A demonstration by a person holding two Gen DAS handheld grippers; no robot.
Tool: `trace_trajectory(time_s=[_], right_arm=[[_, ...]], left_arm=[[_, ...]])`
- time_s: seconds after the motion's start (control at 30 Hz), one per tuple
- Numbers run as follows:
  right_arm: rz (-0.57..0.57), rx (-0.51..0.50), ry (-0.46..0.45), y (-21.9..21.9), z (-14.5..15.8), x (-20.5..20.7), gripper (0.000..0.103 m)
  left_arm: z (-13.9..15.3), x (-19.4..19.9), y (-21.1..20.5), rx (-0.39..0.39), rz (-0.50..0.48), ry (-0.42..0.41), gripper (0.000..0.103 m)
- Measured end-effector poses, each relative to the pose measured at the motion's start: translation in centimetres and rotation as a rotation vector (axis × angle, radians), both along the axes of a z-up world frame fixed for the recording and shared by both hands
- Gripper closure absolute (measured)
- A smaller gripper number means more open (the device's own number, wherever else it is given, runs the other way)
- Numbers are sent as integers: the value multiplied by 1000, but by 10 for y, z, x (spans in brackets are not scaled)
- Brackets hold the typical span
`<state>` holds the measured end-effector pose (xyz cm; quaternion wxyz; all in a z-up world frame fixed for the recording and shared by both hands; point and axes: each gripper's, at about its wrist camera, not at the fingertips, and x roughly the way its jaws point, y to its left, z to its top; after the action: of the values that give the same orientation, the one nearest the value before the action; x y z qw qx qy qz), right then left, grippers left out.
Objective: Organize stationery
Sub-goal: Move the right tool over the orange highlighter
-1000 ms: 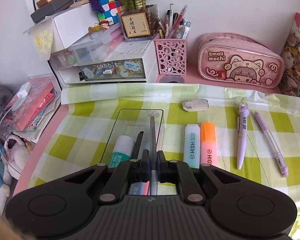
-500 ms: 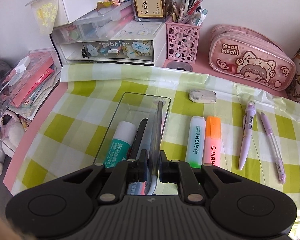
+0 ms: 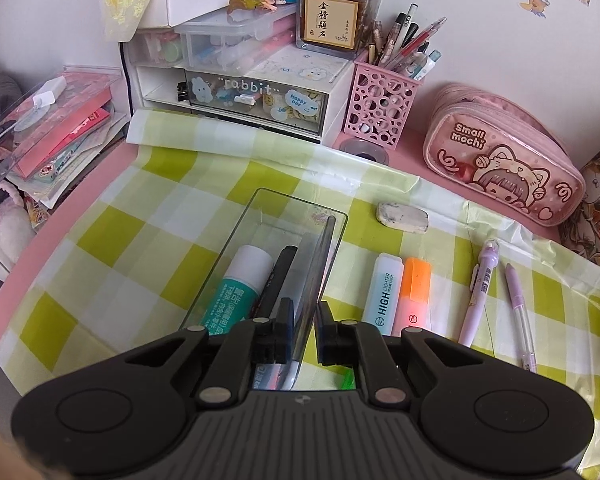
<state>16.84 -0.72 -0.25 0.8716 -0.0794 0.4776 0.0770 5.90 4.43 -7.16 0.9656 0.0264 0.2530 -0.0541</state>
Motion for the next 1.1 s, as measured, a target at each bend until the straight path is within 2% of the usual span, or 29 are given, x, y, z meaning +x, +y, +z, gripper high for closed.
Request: trace_trajectory(time_s=[0.23,0.57,0.97,1.1], right_arm=[[29,-54,38,3,4,6,98],[69,-139,73,14,-4,7,97],[75,-30,56,-1,0,-7,98],[64,37,11,-11,9,-10,97]], left_arm=[[-1,-4,-8,52,-2,-26,31],[-1,-5,-9,61,-1,-26,31],[-1,-6,-10,71,-3,-30,31],[-1,-6,-9,60,-4,-26,31]])
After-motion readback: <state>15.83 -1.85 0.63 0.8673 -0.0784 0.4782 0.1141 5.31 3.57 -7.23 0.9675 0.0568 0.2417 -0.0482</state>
